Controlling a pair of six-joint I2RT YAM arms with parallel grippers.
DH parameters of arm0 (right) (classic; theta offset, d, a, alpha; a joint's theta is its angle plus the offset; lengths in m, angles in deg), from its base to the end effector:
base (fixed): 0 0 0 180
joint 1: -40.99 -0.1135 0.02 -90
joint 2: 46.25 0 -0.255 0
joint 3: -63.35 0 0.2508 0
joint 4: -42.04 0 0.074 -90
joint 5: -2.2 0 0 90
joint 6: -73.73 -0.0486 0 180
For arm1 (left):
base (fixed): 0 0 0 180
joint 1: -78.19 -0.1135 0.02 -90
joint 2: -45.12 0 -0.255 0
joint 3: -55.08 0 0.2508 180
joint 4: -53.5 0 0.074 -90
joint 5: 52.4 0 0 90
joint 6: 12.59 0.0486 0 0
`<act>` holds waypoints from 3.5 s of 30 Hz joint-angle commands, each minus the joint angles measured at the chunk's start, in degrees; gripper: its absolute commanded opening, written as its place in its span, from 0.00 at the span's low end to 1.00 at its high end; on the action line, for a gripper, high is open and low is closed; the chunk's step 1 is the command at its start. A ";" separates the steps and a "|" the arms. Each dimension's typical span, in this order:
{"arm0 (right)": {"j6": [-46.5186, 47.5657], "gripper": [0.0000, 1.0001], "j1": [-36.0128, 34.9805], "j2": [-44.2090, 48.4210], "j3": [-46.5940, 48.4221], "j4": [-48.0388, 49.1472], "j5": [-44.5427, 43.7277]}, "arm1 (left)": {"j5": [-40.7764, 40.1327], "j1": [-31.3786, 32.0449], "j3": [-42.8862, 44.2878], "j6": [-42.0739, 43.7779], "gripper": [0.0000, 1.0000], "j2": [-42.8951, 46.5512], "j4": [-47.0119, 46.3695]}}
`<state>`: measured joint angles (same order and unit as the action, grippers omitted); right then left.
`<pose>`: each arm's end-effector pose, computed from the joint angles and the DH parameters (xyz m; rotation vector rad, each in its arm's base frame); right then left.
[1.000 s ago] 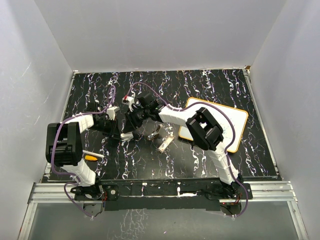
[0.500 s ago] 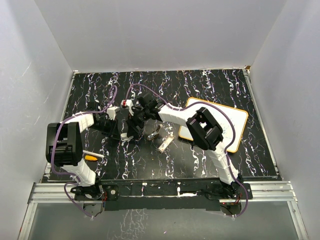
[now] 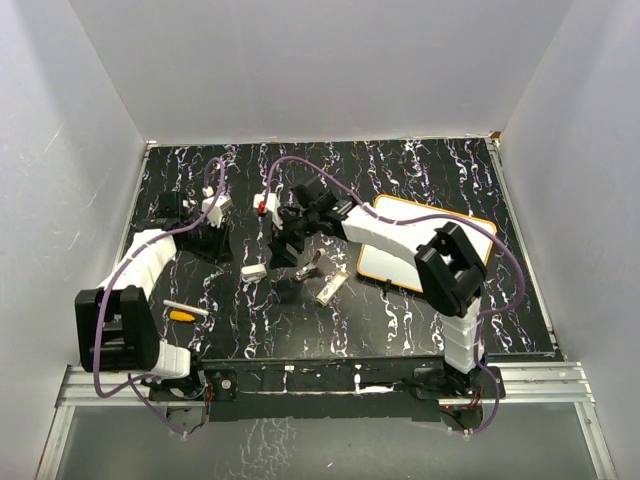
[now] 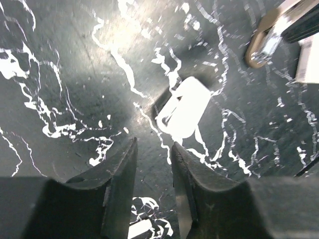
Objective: Load the staples into the stapler
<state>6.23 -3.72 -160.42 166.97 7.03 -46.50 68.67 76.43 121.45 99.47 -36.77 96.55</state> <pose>0.2961 0.3382 0.2213 -1.5799 1.7328 1.0394 0.2866 -0.0163 0.2002 0.6208 2.3793 -0.5244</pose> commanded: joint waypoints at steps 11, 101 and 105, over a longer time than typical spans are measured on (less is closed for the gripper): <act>3.34 0.70 3.99 17.07 -12.67 -0.36 -3.60 | 7.01 3.11 1.77 -0.42 0.41 -3.89 1.75; -10.89 0.56 13.77 9.48 -21.41 9.52 -1.60 | -1.56 31.14 -9.64 15.79 0.53 -5.65 -28.84; -11.05 0.54 13.69 9.24 -21.48 9.78 -0.71 | -1.46 31.58 -9.82 15.07 0.52 -6.66 -30.04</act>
<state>-4.44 10.09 -151.31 143.63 13.65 -49.58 66.53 107.31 111.86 114.18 -42.93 68.46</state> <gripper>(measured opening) 0.544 0.523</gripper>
